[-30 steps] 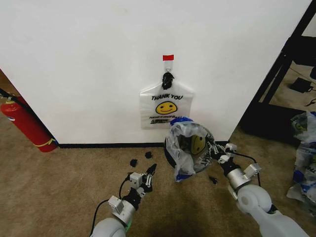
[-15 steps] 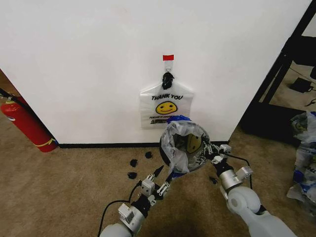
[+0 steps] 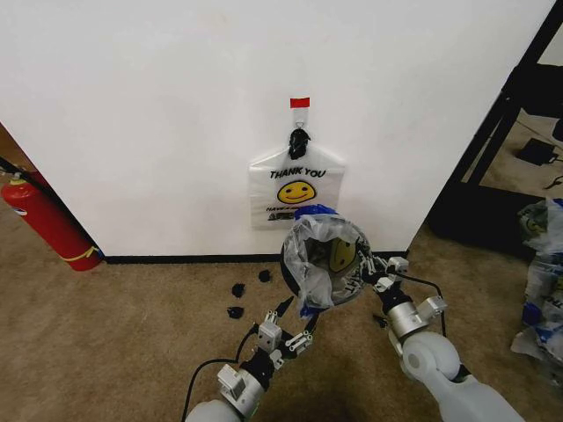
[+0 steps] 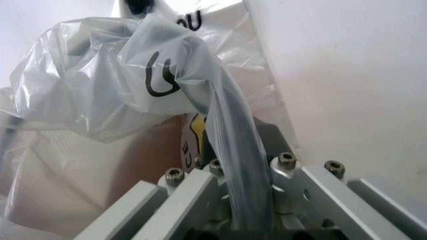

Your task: Pick up the garbage bag from the wall and place it over the trash bin.

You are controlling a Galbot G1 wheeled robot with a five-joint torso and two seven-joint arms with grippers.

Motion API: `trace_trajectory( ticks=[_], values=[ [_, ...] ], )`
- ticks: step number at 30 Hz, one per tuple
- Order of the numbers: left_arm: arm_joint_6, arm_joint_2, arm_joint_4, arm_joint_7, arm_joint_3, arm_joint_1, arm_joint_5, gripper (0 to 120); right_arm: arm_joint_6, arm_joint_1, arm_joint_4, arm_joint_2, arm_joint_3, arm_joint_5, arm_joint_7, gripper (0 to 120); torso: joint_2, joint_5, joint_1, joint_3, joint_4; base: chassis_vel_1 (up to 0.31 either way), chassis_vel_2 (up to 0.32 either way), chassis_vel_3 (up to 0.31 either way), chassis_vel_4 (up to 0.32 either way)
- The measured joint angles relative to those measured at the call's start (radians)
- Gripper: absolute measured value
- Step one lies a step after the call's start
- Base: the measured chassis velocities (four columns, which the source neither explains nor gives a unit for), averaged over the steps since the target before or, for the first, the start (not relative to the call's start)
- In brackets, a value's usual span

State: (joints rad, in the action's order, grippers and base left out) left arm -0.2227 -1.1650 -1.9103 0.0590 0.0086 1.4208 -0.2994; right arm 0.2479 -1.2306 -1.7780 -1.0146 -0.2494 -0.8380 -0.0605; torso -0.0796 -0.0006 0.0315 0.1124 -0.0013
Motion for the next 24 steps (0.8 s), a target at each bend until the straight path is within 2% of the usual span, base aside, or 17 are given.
trace_trajectory(
  ticks=[1, 2, 4, 5, 9, 10, 17, 18, 21, 24],
  values=[
    [0.002, -0.004, 0.006, -0.007, 0.001, -0.006, 0.000, 69, 0.000, -0.002, -0.004, 0.000, 0.001, 0.002, 0.000, 1, 0.000, -0.0002, 0.000, 0.000, -0.0002, 0.000, 0.000, 0.000, 0.000],
    [0.003, -0.006, 0.010, -0.013, 0.001, -0.012, 0.000, 63, 0.001, -0.004, -0.007, -0.001, 0.002, 0.004, 0.000, 1, 0.000, -0.0007, 0.000, 0.000, -0.0004, 0.000, 0.000, 0.000, 0.000],
    [0.003, -0.006, 0.011, -0.015, 0.001, -0.013, 0.000, 62, 0.001, -0.004, -0.008, -0.001, 0.002, 0.004, 0.000, 1, 0.000, -0.0004, 0.000, 0.000, -0.0003, 0.000, 0.000, 0.000, 0.000],
    [0.005, -0.006, 0.013, -0.018, 0.001, -0.014, 0.001, 55, 0.001, -0.005, -0.009, -0.001, 0.002, 0.005, 0.000, 1, 0.000, -0.0004, 0.000, 0.000, -0.0002, 0.000, 0.000, 0.000, 0.000],
    [0.006, -0.007, 0.018, -0.020, 0.001, -0.017, 0.001, 40, 0.001, -0.006, -0.013, -0.003, 0.004, 0.005, 0.000, 1, 0.000, -0.0003, 0.000, 0.000, -0.0002, 0.000, 0.000, 0.000, 0.000],
    [0.006, -0.007, 0.018, -0.020, 0.001, -0.017, 0.001, 40, 0.001, -0.006, -0.013, -0.003, 0.004, 0.005, 0.000, 1, 0.000, -0.0003, 0.000, 0.000, -0.0002, 0.000, 0.000, 0.000, 0.000],
    [0.007, -0.006, 0.018, -0.021, -0.002, -0.015, 0.001, 10, 0.001, -0.006, -0.021, -0.003, 0.006, 0.005, 0.001, 1, 0.000, -0.0003, 0.000, 0.000, -0.0002, 0.000, 0.000, 0.000, 0.000],
    [0.007, -0.006, 0.018, -0.021, -0.002, -0.015, 0.001, 10, 0.001, -0.006, -0.021, -0.003, 0.006, 0.005, 0.001, 1, 0.000, -0.0003, 0.000, 0.000, -0.0002, 0.000, 0.000, 0.000, 0.000],
    [0.007, -0.003, 0.013, -0.022, -0.004, -0.013, 0.001, 0, 0.001, -0.006, -0.013, -0.003, 0.004, 0.007, 0.001, 1, 0.000, -0.0003, 0.000, 0.000, -0.0002, 0.000, 0.000, 0.000, 0.000],
    [0.007, -0.002, 0.010, -0.022, -0.005, -0.011, 0.000, 0, 0.001, -0.006, -0.005, -0.002, 0.001, 0.014, 0.001, 1, 0.000, -0.0003, 0.000, 0.000, -0.0002, 0.000, 0.000, 0.000, 0.000]
  ],
)
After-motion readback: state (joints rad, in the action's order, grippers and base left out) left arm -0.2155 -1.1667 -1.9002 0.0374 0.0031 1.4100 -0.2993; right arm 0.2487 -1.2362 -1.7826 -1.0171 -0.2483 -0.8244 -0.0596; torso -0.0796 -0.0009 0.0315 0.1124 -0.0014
